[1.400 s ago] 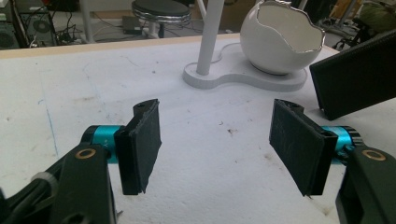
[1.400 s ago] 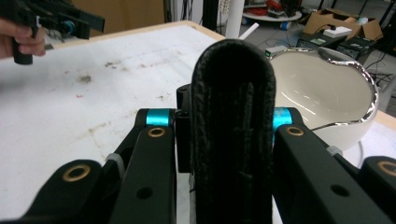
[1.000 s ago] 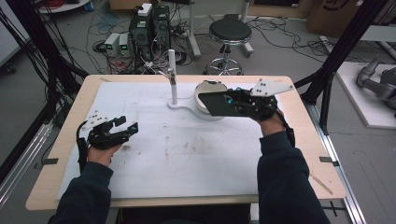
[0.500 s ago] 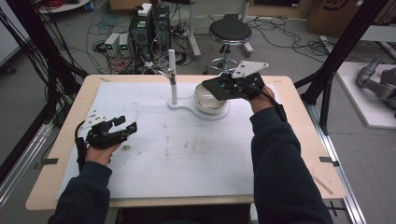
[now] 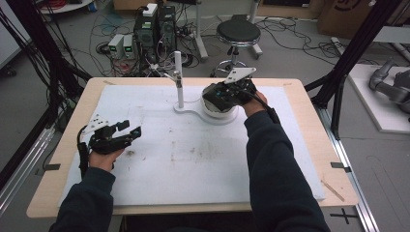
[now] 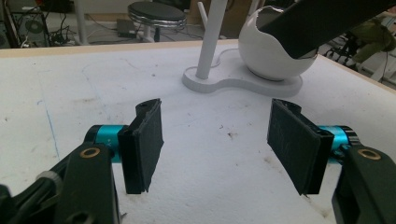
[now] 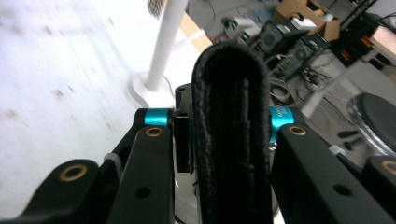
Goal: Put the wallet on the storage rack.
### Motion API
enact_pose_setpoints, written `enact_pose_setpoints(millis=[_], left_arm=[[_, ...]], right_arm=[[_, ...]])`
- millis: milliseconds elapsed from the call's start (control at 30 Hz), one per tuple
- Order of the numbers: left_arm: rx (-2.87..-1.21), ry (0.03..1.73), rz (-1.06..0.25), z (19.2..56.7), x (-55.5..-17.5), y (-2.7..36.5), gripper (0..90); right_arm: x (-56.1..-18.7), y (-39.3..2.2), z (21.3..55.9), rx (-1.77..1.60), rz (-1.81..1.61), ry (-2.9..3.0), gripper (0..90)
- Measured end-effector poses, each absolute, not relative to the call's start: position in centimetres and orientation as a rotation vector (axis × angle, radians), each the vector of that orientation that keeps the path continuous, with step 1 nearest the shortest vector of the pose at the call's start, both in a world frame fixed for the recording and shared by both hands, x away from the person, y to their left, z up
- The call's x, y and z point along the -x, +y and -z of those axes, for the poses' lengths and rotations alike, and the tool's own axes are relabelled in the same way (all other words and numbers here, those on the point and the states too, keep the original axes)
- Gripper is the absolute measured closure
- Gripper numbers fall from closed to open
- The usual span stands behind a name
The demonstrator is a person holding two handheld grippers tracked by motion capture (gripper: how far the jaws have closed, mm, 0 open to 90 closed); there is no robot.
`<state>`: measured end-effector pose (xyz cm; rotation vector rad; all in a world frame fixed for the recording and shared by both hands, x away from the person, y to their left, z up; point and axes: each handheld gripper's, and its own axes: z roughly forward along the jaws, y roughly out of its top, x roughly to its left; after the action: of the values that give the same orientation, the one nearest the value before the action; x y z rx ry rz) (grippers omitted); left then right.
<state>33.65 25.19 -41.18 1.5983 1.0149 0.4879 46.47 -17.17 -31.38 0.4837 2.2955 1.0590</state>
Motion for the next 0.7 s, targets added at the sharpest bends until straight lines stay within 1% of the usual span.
enact_pose_setpoints(millis=[67,100,300,400,567,700], left_arm=[[-1.598,1.017,-0.488,41.2,-33.6,25.2,35.7],[-1.596,1.019,-0.489,41.2,-33.6,25.2,35.7],[-1.598,1.022,-0.487,41.2,-33.6,25.2,36.2],[-1.602,1.020,-0.486,41.3,-33.6,25.1,36.2],[-1.595,1.023,-0.489,41.2,-33.6,25.2,36.4],[-1.593,1.027,-0.492,41.3,-33.5,25.4,36.4]], right_arm=[[-46.2,-17.3,31.4,-0.489,-1.064,2.307,59.4],[-46.0,-17.4,31.4,-0.496,-1.063,2.309,56.8],[-45.1,-19.4,31.7,-0.515,-1.094,2.296,58.4],[-44.9,-20.7,32.1,-0.550,-1.088,2.338,55.8],[-44.3,-21.4,31.9,-0.535,-1.103,2.350,55.1],[-43.7,-22.3,32.9,-0.541,-1.124,2.327,54.2]])
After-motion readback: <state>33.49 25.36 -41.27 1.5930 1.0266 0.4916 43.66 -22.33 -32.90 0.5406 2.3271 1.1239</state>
